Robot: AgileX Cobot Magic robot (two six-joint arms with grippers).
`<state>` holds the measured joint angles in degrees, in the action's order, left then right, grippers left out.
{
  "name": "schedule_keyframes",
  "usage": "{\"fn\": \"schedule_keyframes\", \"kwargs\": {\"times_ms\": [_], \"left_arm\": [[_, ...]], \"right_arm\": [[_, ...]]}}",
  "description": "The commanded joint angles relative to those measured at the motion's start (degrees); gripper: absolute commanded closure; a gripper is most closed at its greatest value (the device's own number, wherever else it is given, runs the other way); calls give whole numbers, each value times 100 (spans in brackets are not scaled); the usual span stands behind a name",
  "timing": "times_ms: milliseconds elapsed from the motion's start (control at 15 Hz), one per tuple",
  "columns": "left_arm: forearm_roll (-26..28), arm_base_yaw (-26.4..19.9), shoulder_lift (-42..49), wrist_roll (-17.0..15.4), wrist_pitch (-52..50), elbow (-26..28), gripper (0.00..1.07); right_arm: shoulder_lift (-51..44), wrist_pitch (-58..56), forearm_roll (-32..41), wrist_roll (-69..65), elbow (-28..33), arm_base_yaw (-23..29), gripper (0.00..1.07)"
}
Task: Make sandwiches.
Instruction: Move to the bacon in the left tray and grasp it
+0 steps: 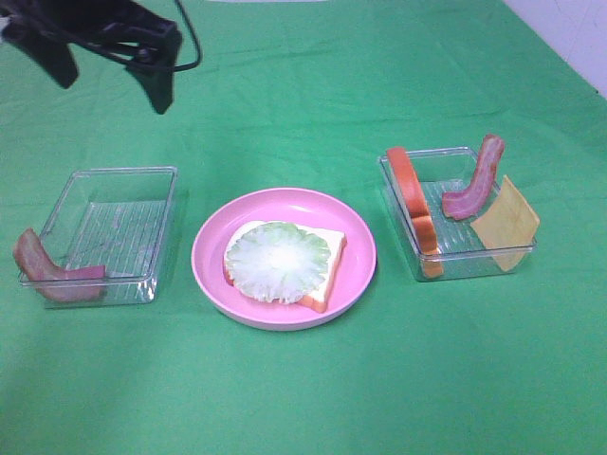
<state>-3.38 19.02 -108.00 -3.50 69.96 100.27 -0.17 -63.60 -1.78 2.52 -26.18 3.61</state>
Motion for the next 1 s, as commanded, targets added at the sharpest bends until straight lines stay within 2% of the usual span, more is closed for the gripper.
{"fn": "schedule_keyframes", "kwargs": {"times_ms": [67, 200, 533, 600, 733, 1000], "left_arm": [[29, -395, 407, -80, 561, -642, 6], [63, -980, 779, -160, 556, -1587, 6], [132, -1123, 796, -201, -97, -2578, 6], [115, -1123, 796, -212, -195, -2653, 6], [109, -1123, 796, -481, -751, -2899, 6], [-40, -1123, 773, -888, -1358, -2939, 6]], "right_arm": [[-183, 69, -6, 11, 17, -40, 11], [-183, 69, -6, 11, 17, -40, 11], [-183, 69, -6, 11, 17, -40, 11], [-183, 69, -6, 11, 17, -40, 11], [-183, 69, -6, 11, 17, -40, 11], [-183, 69, -6, 11, 17, -40, 11]]}}
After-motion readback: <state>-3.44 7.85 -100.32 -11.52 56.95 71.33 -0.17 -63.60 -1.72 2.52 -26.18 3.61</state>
